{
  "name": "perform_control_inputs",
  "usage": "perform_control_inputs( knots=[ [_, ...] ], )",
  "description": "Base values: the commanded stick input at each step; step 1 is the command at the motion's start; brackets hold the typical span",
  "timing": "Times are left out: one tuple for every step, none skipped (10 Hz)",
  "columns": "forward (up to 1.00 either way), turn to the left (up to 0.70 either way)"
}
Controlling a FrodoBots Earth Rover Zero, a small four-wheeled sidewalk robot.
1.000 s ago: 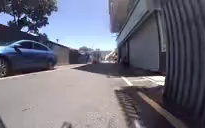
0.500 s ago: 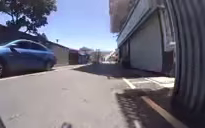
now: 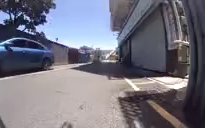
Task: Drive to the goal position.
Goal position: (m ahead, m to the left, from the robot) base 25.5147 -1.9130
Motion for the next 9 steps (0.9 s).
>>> perform_control_inputs(
  knots=[
    [0.45, 0.00],
    [0.45, 0.00],
    [0.45, 0.00],
    [0.45, 0.00],
    [0.45, 0.00],
    [0.45, 0.00],
    [0.45, 0.00],
    [0.45, 0.00],
    [0.45, 0.00]
  ],
)
